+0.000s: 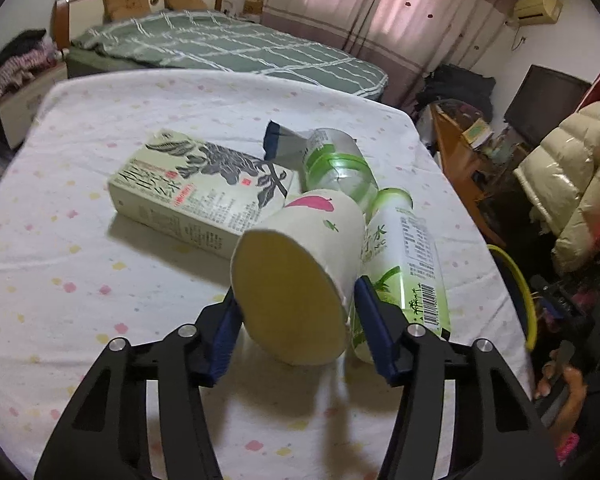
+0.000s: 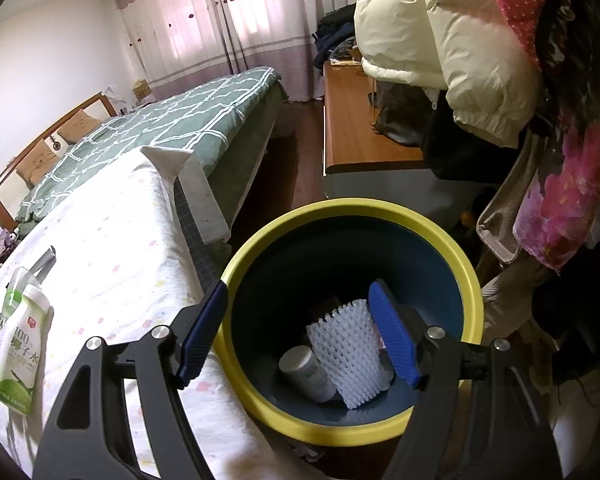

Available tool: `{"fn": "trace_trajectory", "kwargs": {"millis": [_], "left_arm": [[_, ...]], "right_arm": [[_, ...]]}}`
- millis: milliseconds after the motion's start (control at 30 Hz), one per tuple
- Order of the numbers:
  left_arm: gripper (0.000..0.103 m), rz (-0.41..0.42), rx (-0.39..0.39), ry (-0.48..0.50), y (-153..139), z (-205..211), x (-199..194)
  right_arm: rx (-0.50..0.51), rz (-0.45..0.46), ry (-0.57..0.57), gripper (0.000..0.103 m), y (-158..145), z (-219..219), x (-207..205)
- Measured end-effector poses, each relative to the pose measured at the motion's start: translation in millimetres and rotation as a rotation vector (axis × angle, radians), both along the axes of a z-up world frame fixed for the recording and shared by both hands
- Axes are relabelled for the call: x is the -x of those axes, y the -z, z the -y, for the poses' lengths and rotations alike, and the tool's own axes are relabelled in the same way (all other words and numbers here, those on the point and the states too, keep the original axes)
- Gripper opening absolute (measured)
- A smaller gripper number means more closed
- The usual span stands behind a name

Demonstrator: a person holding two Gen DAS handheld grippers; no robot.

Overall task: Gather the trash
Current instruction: 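Reach the left tool to the white paper cup and grasp it, then carry the paper cup with the left tool into the bin and release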

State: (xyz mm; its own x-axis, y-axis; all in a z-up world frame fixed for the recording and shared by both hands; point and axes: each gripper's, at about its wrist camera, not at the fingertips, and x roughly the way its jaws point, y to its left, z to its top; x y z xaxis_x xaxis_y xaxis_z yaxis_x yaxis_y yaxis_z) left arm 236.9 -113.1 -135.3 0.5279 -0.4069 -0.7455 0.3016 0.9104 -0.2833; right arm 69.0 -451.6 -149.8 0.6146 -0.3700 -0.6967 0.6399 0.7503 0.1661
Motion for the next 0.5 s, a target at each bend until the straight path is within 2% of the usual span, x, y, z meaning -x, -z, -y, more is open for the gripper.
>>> {"fn": "trace_trajectory", "kwargs": {"millis": [267, 500], "left_arm": [[0.054, 0.083, -0.053, -0.023, -35, 4, 20], [0.053, 0.144, -0.081, 0.006, -70, 16, 41]], "right_arm": [[0.006, 0.019, 0.003, 0.069, -2, -2, 4], [0.001, 0.027, -0.007, 0.069, -2, -3, 4]]}}
